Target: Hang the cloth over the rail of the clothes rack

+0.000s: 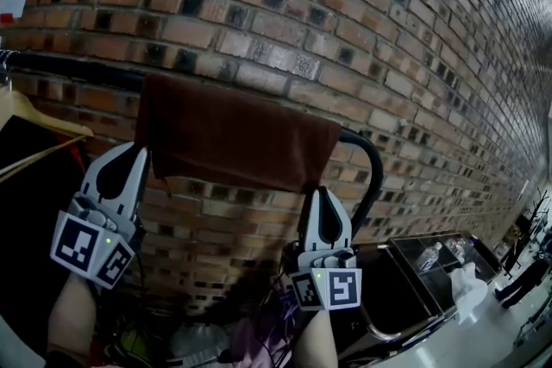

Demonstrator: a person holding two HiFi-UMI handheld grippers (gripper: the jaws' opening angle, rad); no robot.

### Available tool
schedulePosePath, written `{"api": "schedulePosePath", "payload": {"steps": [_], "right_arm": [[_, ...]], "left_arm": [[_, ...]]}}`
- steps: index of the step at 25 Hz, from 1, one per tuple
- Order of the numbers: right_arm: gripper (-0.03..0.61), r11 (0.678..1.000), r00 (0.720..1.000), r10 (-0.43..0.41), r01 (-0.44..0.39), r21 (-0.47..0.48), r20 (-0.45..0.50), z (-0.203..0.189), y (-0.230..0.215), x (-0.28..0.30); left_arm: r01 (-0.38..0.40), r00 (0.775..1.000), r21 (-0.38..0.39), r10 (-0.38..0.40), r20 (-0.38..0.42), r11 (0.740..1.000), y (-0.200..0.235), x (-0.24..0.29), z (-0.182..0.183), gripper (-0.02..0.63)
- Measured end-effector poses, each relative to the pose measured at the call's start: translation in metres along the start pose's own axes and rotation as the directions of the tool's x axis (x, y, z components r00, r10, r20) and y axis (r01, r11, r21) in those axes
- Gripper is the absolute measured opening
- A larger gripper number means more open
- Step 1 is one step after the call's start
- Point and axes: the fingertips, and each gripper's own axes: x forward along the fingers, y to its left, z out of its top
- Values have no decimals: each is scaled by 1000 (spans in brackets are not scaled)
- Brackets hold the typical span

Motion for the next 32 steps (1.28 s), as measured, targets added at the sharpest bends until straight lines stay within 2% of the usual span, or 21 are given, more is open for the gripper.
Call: {"api": "schedulePosePath", "payload": {"steps": [5,12,17,18,20,24,26,28,29,31,32], "right_arm": [[23,999,997,39,-37,31,-62,-12,4,-5],[24,999,997,-34,33,-18,-74,-21,-9,-11],[35,997,994,-74,74,-4,-80,-25,-17,-21],[39,996,993,-86,86,-9,-85,-26,-18,-26],[74,994,990,-108,107,-17,-93,-27,-17,-36],[75,996,994,-85,86,14,-70,-21,7,-53],[71,998,994,-66,65,-12,-82,-29,24,-66],[31,998,994,-49,46,-35,-102,-39,46,-80],[20,999,993,-35,32,-34,-112,-43,59,-87],[19,1000,991,-9,7,-18,-133,-50,84,-99],[18,1000,989,0,-1,-6,-146,-53,95,-104]], "left_arm": [[15,1000,18,-15,-10,1000,-9,-3,-5,21],[31,999,-36,-33,-40,999,-15,-8,-26,21],[51,998,-54,-53,-39,997,-24,-13,-37,26],[48,998,-61,-50,-39,997,-24,-17,-39,41],[48,997,-55,-51,-57,997,-24,-27,-45,130],[44,992,-8,-44,-114,999,-26,-54,-59,158],[38,991,24,-34,-133,999,-29,-68,-67,158],[24,991,64,-15,-134,998,-35,-82,-73,136],[14,991,76,-3,-132,997,-38,-89,-76,91],[-4,990,73,14,-143,997,-44,-104,-82,24],[-8,988,60,17,-153,998,-47,-112,-86,12]]}}
